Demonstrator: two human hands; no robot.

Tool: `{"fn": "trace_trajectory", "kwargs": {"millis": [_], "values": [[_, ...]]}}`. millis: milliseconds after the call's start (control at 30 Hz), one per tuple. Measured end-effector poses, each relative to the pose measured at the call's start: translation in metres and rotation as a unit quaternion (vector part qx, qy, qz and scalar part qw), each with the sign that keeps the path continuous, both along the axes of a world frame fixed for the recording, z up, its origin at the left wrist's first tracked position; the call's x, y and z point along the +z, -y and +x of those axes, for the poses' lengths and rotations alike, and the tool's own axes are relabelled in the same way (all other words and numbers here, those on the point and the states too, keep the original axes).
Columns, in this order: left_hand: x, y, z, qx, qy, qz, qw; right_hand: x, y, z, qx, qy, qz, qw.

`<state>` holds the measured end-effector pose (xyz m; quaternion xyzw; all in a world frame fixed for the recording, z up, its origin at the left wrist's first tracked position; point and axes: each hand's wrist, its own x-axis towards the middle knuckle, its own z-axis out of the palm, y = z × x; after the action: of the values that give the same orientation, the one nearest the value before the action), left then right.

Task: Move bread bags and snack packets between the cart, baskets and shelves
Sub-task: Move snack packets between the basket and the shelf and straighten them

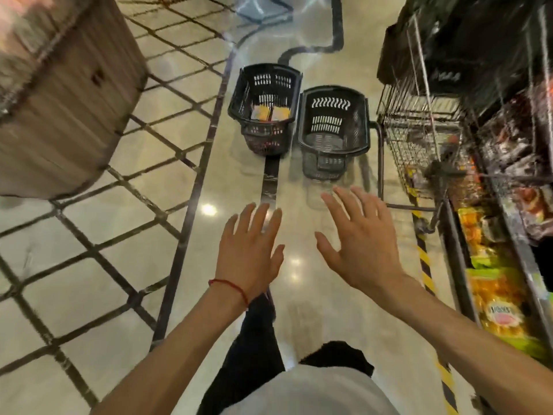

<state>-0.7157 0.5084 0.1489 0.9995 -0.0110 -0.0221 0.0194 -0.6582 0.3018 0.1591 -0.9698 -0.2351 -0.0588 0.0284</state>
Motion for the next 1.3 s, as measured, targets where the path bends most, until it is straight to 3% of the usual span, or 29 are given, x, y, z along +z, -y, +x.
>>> {"fn": "trace_trajectory", "kwargs": {"millis": [333, 867, 1067, 1300], "values": [[0.002, -0.153, 0.255, -0.026, 0.004, 0.021, 0.999, 0.006, -0.136, 0.234, -0.011, -0.011, 0.008, 1.0], [-0.046, -0.253, 0.634, -0.004, -0.074, 0.045, 0.996, -0.053, -0.226, 0.636, 0.04, -0.048, -0.041, 0.997], [-0.077, -0.295, 0.736, 0.006, -0.098, 0.029, 0.995, -0.08, -0.265, 0.742, 0.056, -0.071, -0.034, 0.995], [-0.156, -0.343, 0.86, -0.012, -0.129, -0.019, 0.991, -0.157, -0.318, 0.829, -0.002, -0.106, -0.049, 0.993]]}}
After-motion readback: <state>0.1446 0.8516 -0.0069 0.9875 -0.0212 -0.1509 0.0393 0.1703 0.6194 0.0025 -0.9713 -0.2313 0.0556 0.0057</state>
